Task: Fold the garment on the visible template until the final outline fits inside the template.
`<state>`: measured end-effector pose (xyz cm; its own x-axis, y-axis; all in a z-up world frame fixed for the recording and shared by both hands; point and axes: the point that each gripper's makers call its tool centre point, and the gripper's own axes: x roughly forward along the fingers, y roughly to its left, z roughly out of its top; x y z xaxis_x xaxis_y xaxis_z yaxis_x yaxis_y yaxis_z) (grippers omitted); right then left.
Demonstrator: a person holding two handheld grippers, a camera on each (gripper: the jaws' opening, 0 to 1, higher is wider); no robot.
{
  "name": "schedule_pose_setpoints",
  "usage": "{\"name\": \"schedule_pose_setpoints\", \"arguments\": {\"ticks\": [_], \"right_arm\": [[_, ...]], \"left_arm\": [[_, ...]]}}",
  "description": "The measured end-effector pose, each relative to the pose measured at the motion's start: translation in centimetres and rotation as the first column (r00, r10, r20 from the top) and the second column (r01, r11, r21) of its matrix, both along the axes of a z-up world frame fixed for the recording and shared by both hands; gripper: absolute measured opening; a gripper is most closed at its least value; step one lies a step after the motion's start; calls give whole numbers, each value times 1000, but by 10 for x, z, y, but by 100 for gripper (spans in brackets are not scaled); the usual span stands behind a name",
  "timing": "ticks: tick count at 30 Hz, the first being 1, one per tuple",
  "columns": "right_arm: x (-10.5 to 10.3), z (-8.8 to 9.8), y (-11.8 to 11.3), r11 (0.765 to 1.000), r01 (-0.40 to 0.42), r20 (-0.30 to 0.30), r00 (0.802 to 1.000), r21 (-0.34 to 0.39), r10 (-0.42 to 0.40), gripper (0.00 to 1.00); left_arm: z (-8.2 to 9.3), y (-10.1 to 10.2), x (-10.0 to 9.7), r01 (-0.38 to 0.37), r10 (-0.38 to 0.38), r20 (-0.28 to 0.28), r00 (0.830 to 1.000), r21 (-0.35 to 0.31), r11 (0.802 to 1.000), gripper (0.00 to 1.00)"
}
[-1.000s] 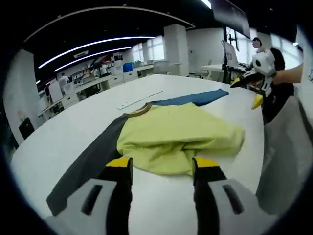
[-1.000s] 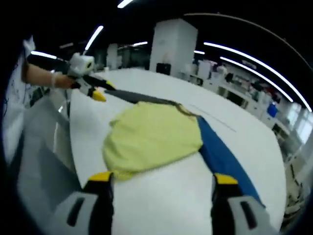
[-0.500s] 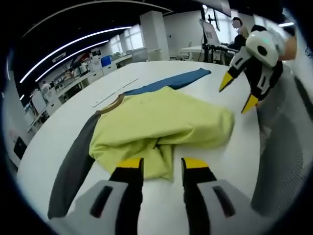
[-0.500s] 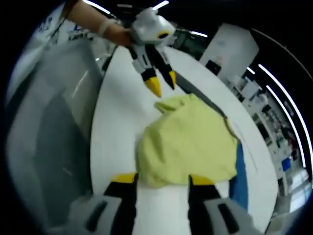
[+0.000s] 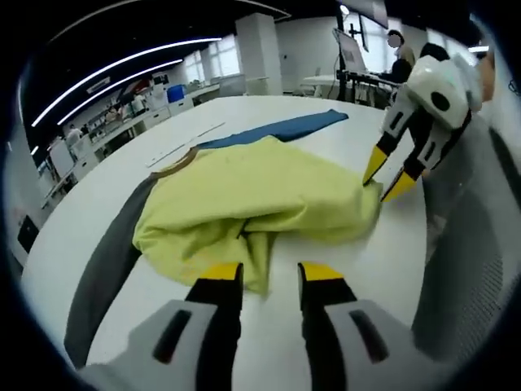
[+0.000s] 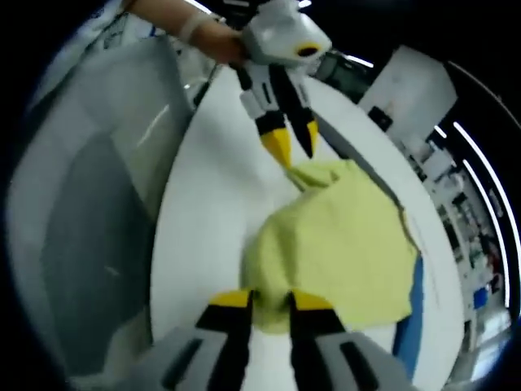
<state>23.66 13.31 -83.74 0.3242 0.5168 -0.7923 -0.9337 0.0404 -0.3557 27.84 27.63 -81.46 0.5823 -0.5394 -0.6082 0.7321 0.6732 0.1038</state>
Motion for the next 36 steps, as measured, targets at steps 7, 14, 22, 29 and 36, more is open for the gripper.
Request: {"name": "schedule_pose_setpoints", "arguments": {"ticks": [7, 14, 22, 29, 36], "right_arm": [[15, 31, 2, 995, 54, -58, 997, 80, -49, 0], [57, 85, 8, 952, 201, -155, 973, 229, -168, 0], [122, 90, 12, 869, 399, -274, 906, 294, -323, 0], [162, 66, 16, 822, 503, -322, 850, 266, -416, 0], [198, 38, 7, 770, 602, -341, 784, 212, -518, 0]], "left_arm": [[-1, 5, -5, -40, 39, -12, 999, -19, 999, 21], [-2, 8, -7, -55, 55, -15, 998, -24, 998, 20], [1, 6, -5, -66, 65, -4, 998, -31, 997, 18], [-1, 4, -4, -64, 64, -11, 998, -35, 997, 16], [-3, 5, -4, -80, 80, -21, 997, -33, 996, 14]]}}
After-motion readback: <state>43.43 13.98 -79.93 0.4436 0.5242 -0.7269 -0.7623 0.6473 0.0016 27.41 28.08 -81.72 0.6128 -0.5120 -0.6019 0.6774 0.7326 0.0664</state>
